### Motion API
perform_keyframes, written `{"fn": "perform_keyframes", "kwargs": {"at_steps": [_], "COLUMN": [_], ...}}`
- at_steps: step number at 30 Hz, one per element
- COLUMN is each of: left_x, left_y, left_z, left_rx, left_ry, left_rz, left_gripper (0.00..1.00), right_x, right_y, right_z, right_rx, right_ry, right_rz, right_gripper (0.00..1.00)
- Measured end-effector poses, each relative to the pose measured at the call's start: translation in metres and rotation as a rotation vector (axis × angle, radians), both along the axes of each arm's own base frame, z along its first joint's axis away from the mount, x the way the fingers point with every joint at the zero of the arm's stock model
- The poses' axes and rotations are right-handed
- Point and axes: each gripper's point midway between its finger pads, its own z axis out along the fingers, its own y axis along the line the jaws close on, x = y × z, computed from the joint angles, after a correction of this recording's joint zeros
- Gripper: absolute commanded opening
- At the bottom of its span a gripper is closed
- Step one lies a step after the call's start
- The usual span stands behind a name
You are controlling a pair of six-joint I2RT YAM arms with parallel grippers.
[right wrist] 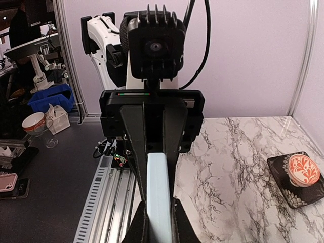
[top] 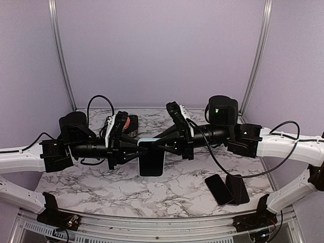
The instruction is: Put the phone into the phone case
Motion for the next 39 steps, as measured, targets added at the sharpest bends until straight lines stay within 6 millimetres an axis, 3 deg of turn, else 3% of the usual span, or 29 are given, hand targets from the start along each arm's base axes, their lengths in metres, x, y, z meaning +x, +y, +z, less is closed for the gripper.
{"fn": "perform_keyframes", "kwargs": {"at_steps": [1, 3, 8, 13, 14, 16, 17, 19, 20, 23, 24, 26, 31, 35, 39], "left_x": [0.000, 0.002, 0.005, 0.006, 0.007, 0.007, 0.006, 0.002, 0.001, 0.000, 0.000, 0.003, 0.005, 0.002, 0.000], "left_y": [0.000, 0.000, -0.002, -0.003, -0.003, -0.004, -0.004, -0.005, -0.006, -0.006, -0.006, -0.005, -0.002, 0.002, 0.002], "left_z": [0.000, 0.002, 0.005, 0.004, 0.004, 0.004, 0.004, 0.004, 0.005, 0.006, 0.004, 0.001, 0.005, 0.014, 0.014], "left_rx": [-0.001, -0.010, -0.025, -0.023, -0.024, -0.023, -0.023, -0.026, -0.027, -0.031, -0.026, -0.014, -0.022, -0.044, -0.048], "left_ry": [0.000, 0.004, 0.014, 0.013, 0.010, 0.008, 0.005, 0.001, -0.004, -0.004, 0.000, 0.006, 0.005, 0.003, 0.017], "left_rz": [0.000, 0.009, 0.030, 0.039, 0.041, 0.043, 0.039, 0.020, 0.018, 0.012, 0.017, 0.034, 0.052, 0.048, 0.038], "left_gripper": [0.29, 0.34, 0.26, 0.31, 0.26, 0.05, 0.00, 0.00, 0.00, 0.00, 0.00, 0.00, 0.00, 0.00, 0.00], "right_x": [0.000, 0.000, 0.002, 0.001, 0.000, 0.000, 0.000, -0.001, -0.001, -0.003, -0.002, -0.001, -0.004, -0.005, -0.002], "right_y": [0.000, 0.001, 0.004, 0.004, 0.004, 0.004, 0.004, 0.003, 0.003, 0.002, 0.002, -0.001, -0.010, -0.014, -0.011], "right_z": [0.001, 0.002, 0.004, 0.012, 0.012, 0.012, 0.012, 0.013, 0.013, 0.014, 0.015, 0.020, 0.019, -0.010, -0.035], "right_rx": [0.001, 0.000, -0.006, 0.008, 0.008, 0.009, 0.009, 0.010, 0.010, 0.011, 0.015, 0.025, 0.031, -0.017, -0.065], "right_ry": [0.004, 0.004, 0.010, 0.004, 0.005, 0.006, 0.006, 0.012, 0.014, 0.014, 0.008, -0.006, -0.033, -0.002, 0.037], "right_rz": [0.001, 0.002, 0.004, 0.010, 0.012, 0.016, 0.015, 0.025, 0.027, 0.030, 0.023, 0.015, -0.007, -0.015, -0.017], "right_gripper": [0.00, 0.00, 0.00, 0.00, 0.00, 0.00, 0.00, 0.00, 0.04, 0.61, 0.72, 0.80, 0.81, 0.77, 0.49]}}
